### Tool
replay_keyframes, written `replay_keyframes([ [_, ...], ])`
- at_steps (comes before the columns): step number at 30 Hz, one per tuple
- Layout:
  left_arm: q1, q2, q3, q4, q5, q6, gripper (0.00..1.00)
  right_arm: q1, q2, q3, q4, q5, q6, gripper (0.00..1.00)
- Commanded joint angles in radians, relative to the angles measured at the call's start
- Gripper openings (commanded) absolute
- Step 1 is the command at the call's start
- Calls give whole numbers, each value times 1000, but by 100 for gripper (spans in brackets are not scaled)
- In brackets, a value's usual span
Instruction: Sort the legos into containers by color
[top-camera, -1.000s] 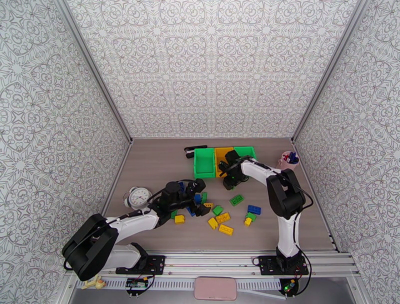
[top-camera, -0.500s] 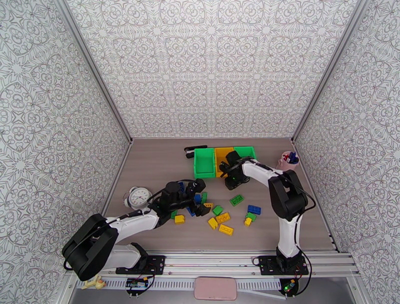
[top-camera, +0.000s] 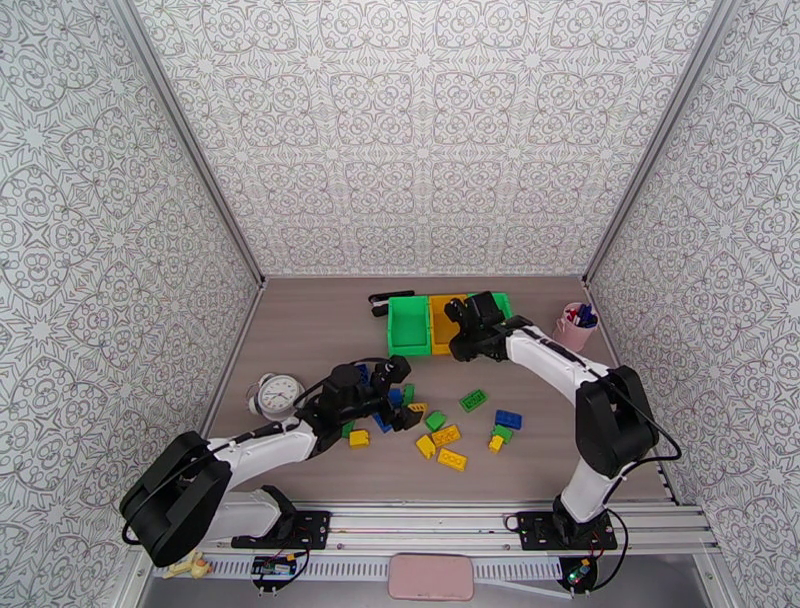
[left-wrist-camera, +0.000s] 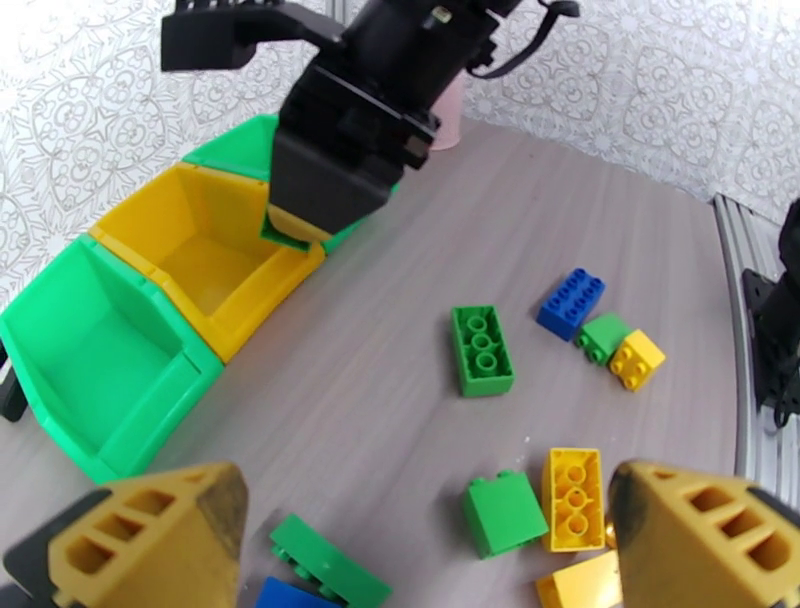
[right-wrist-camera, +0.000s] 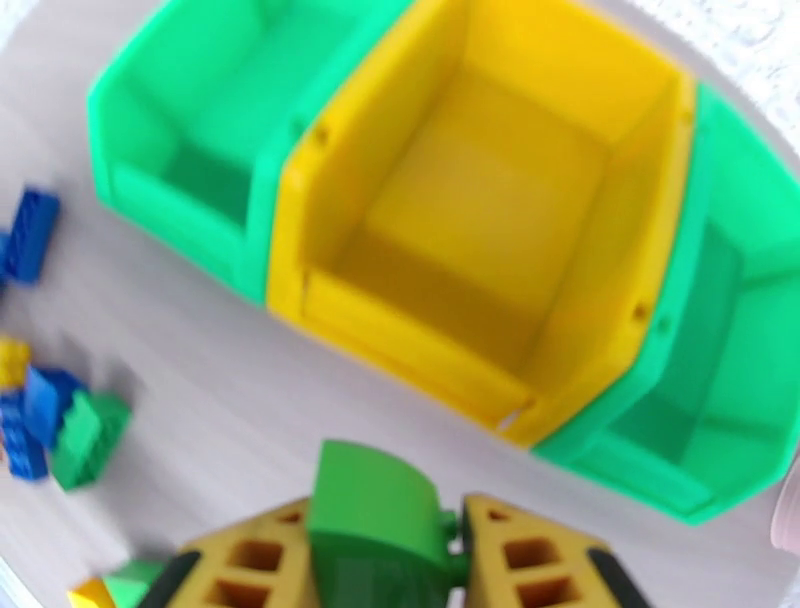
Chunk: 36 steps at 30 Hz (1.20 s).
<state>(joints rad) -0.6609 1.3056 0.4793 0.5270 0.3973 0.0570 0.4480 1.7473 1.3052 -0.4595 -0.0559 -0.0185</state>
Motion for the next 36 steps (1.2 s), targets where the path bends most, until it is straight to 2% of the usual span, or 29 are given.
replay_keyframes([
  [1,-16,-28,22,24,-109,-38,100,1,5,4,163,39,70,30],
  [6,-21,-32,15,38,-201,-60,100,-2,99,106,207,76,84,29],
  [18,-21,-46,-25,76,-289,-72,100,-11,324,319,204,132,98,29],
  [22,-22,-56,-25,56,-303,-61,100,-12,347,344,197,145,100,30],
  [26,-22,-74,-25,38,-344,-62,100,-12,311,314,215,136,94,52],
  [29,-22,-97,-26,3,-471,-85,100,-13,260,265,236,129,76,65],
  [32,-22,-129,-26,-45,-586,-91,100,-12,196,194,276,101,52,73],
  [34,-21,-149,-22,-88,-664,-120,100,-12,149,140,311,47,23,82],
  [36,-5,-167,14,-198,-732,-202,100,-12,96,73,359,-34,-6,88],
])
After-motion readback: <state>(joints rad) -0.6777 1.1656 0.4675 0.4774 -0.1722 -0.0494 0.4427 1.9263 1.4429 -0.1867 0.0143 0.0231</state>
